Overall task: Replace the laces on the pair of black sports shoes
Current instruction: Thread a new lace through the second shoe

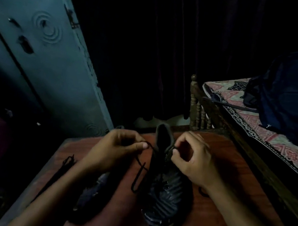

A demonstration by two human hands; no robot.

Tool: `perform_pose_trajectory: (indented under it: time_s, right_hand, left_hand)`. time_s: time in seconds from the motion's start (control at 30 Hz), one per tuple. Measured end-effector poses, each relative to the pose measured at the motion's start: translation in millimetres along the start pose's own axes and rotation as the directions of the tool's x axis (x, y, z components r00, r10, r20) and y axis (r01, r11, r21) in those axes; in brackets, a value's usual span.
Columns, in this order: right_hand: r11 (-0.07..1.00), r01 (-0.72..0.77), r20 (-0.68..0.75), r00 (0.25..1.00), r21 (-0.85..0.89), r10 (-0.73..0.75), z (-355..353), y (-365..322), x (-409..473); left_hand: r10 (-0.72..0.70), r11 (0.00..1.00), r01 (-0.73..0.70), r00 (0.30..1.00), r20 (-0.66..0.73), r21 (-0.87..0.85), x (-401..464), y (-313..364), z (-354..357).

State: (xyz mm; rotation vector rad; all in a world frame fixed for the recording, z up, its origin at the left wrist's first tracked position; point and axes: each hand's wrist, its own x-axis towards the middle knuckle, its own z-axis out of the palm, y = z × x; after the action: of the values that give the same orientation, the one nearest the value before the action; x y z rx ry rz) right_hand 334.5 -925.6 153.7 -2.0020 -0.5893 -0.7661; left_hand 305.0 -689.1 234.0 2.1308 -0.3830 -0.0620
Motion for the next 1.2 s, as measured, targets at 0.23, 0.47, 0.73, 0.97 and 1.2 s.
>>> perform_pose_trajectory:
  time_s: [0.23,0.47,0.73,0.97,1.2]
  right_hand:
    - [0.959,0.28,-0.002,0.96,-0.029,-0.281,20.7,-51.9,-11.8]
    - [0.972,-0.052,-0.313,0.941,0.229,0.124,14.1,-33.6,-4.8]
    - [0.912,-0.117,-0.273,0.932,0.394,0.237,2.4,-32.8,2.6]
    - [0.966,0.152,-0.056,0.988,0.208,-0.144,21.5,-52.5,-4.5]
    - [0.911,-0.142,-0.263,0.93,0.388,0.257,1.4,-23.6,5.1]
  left_hand:
    - [0.083,0.961,-0.08,0.997,0.001,-0.264,-49.1,53.0,-9.1]
    - [0.042,0.979,-0.053,0.997,-0.057,-0.198,-67.0,56.7,-5.0]
    - [-0.044,0.997,0.052,0.99,-0.134,0.063,-66.0,47.8,12.6]
    - [0.149,0.968,-0.076,0.941,-0.303,0.239,-32.9,42.9,30.5]
    - [0.13,0.991,-0.131,0.92,-0.371,0.022,-6.3,-8.1,56.9]
